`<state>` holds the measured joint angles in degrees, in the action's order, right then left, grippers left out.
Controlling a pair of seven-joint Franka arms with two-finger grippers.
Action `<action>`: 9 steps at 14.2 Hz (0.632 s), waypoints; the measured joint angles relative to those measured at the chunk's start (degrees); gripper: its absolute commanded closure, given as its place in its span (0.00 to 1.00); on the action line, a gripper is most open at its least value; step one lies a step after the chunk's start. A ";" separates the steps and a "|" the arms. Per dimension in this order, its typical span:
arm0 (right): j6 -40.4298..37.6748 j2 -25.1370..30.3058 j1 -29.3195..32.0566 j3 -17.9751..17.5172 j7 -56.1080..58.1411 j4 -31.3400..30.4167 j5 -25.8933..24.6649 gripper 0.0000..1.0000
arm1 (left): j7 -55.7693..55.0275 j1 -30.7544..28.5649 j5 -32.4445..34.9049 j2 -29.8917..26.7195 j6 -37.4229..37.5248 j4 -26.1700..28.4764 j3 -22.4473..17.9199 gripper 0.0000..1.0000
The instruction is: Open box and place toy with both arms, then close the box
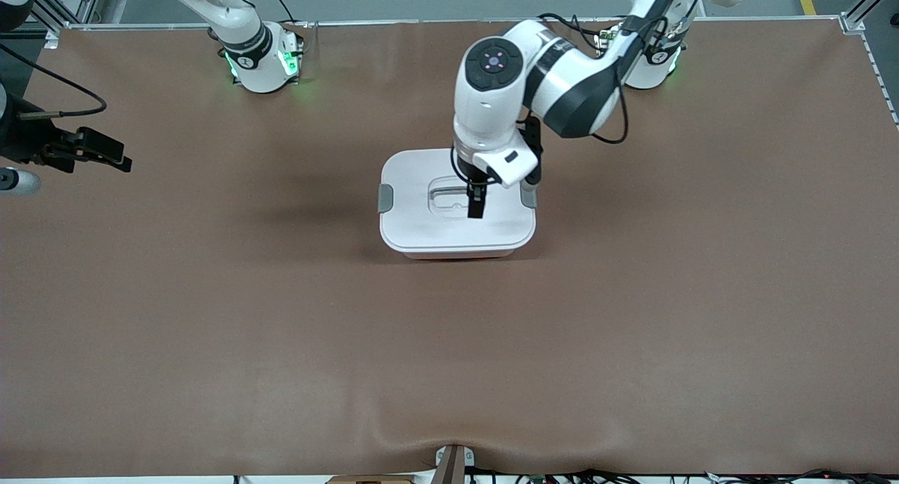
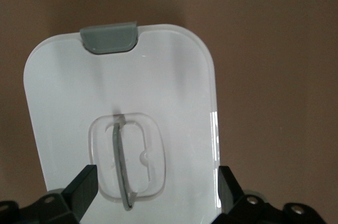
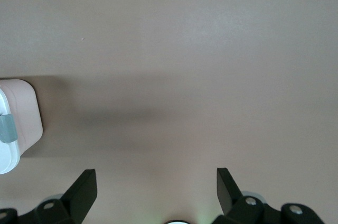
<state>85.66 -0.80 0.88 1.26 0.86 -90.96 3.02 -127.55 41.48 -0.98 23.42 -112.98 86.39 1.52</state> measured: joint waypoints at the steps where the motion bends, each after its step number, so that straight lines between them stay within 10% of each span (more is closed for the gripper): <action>1: 0.12 0.00 0.00 -0.01 0.00 -0.05 0.00 0.00 | 2.01 -1.34 0.00 -0.37 0.12 -0.30 -0.04 0.00; 9: 0.79 0.00 -0.01 -0.03 0.00 -0.26 0.00 0.00 | 18.88 -10.90 0.01 -2.71 2.20 -0.83 -0.25 0.00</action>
<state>86.45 -0.80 0.87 1.23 0.86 -91.22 3.02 -108.67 30.58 -0.98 20.71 -110.78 85.56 1.27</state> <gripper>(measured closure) 0.000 0.000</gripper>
